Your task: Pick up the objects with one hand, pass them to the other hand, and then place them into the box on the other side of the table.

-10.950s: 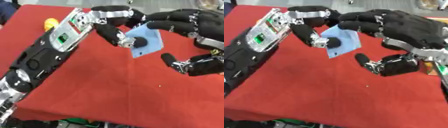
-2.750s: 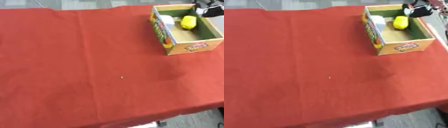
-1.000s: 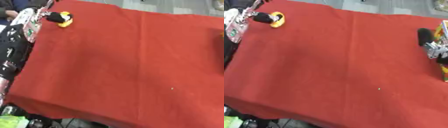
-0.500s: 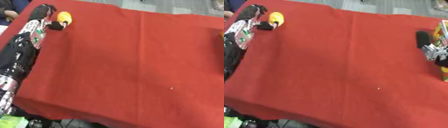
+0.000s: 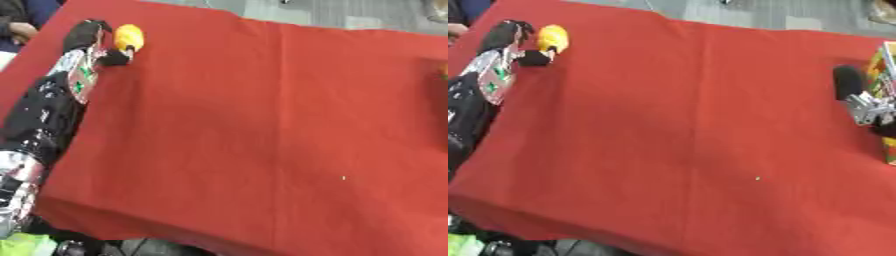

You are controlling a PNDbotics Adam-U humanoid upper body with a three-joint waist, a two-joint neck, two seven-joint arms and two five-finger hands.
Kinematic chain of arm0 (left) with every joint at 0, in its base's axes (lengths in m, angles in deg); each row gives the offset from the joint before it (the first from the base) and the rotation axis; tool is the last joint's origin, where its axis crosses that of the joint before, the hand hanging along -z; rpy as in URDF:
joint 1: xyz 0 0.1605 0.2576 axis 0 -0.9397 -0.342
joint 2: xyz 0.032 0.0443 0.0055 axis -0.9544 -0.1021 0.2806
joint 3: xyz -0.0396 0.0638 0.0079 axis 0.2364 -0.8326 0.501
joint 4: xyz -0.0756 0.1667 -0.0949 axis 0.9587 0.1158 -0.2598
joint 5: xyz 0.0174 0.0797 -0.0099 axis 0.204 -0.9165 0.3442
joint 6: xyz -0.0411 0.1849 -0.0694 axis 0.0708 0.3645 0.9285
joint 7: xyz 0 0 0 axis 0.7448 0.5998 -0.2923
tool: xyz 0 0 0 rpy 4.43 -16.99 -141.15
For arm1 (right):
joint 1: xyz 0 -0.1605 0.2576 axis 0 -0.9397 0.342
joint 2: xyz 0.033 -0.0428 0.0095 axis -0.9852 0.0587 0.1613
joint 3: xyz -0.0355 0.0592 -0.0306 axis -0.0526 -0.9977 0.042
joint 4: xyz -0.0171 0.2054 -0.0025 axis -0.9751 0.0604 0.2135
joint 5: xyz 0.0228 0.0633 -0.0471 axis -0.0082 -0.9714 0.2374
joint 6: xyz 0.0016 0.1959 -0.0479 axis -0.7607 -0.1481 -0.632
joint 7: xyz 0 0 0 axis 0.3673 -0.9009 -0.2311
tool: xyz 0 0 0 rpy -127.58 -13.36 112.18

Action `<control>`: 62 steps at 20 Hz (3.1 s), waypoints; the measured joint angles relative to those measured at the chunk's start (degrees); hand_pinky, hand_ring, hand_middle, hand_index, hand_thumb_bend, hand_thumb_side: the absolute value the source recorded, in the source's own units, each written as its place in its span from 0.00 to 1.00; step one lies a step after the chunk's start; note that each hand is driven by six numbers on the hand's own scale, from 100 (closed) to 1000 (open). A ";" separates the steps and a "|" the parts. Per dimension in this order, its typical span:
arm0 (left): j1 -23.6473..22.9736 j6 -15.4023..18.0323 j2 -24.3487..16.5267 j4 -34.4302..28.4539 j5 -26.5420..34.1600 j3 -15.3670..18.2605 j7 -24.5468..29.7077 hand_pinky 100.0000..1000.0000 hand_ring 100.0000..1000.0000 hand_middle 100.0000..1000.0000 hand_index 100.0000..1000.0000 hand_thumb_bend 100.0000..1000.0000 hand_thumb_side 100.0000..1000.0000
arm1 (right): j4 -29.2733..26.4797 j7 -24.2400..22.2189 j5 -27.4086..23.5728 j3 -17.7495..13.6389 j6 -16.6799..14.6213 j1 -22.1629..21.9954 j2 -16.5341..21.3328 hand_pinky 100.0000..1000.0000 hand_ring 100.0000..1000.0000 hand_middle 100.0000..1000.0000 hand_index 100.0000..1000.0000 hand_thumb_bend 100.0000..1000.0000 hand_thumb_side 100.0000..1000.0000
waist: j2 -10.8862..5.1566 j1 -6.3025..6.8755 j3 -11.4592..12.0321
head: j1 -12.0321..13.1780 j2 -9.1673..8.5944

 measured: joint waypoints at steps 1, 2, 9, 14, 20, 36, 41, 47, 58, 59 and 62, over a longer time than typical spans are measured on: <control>0.00 -0.31 0.11 0.01 0.49 0.05 -0.38 0.65 0.65 0.62 0.77 0.21 0.40 | 0.00 -0.04 -0.01 0.00 -0.04 -0.03 -0.06 0.95 0.90 0.97 1.00 0.00 0.06 | 0.00 0.00 -0.12 | 0.06 0.00; 0.00 -0.61 0.28 0.03 0.93 0.08 -0.79 0.65 0.65 0.62 0.77 0.20 0.38 | 0.00 -0.06 -0.02 0.00 -0.06 -0.11 -0.14 0.95 0.90 0.97 1.00 0.00 0.06 | 0.00 0.00 -0.22 | 0.09 -0.01; -0.05 -2.86 0.51 1.22 2.35 0.37 -4.14 0.64 0.65 0.61 0.77 0.14 0.19 | 0.00 -0.13 -0.18 0.01 -0.04 -0.24 -0.76 0.95 0.89 0.96 1.00 0.00 0.05 | 0.03 -0.27 -0.54 | 0.71 -0.04; -0.21 -3.27 0.98 2.25 2.34 0.38 -5.18 0.63 0.61 0.57 0.74 0.09 0.03 | 0.00 -0.32 -0.44 0.02 0.08 -0.55 -1.08 0.95 0.89 0.96 1.00 0.00 0.05 | 0.11 -0.36 -0.62 | 1.00 -0.04; -0.30 -2.97 1.16 2.46 3.13 0.49 -4.94 0.59 0.53 0.46 0.64 0.00 0.07 | 0.00 -0.50 -0.47 0.02 0.09 -0.69 -1.47 0.95 0.89 0.96 1.00 0.00 0.04 | 0.14 -0.60 -0.62 | 1.15 -0.04; -1.69 3.03 -1.05 -9.99 16.50 -0.96 0.80 0.54 0.45 0.33 0.50 0.00 0.21 | 0.00 -0.80 -0.48 0.02 0.27 -0.74 -1.46 0.95 0.89 0.96 1.00 0.00 0.04 | 0.17 -0.58 -0.51 | 1.25 -0.04; -3.17 4.85 -2.81 -17.71 22.56 -2.32 4.88 0.54 0.45 0.33 0.50 0.00 0.22 | 0.00 -0.88 -0.48 0.04 0.21 -0.74 -1.44 0.95 0.89 0.96 1.00 0.00 0.05 | 0.17 -0.58 -0.50 | 1.18 -0.27; -5.03 6.66 -5.50 -28.30 30.91 -5.57 10.03 0.54 0.45 0.33 0.50 0.00 0.22 | 0.00 -1.65 -0.72 1.06 -0.27 -0.43 -1.20 0.95 0.90 0.96 1.00 0.00 0.07 | 0.17 -0.57 -0.11 | 0.88 -0.44; -6.42 8.20 -8.30 -46.88 47.19 -18.87 24.59 0.54 0.44 0.32 0.50 0.00 0.20 | 0.00 -5.01 -0.90 4.84 -0.44 2.39 -0.93 0.95 0.87 0.93 1.00 0.00 0.12 | 0.17 -0.19 0.42 | -0.62 -0.42; -6.38 8.06 -8.41 -48.07 48.35 -20.21 26.08 0.54 0.44 0.32 0.50 0.00 0.20 | 0.00 -5.23 -0.82 5.09 -0.20 2.40 -0.94 0.94 0.87 0.93 1.00 0.00 0.12 | 0.17 -0.19 0.42 | -0.94 -0.41; -5.70 7.63 -8.46 -51.07 51.30 -23.80 30.27 0.54 0.44 0.32 0.50 0.00 0.20 | 0.00 -5.61 -0.13 5.71 0.73 2.40 -0.96 0.93 0.85 0.90 1.00 0.00 0.12 | 0.17 -0.19 0.42 | -2.57 -0.17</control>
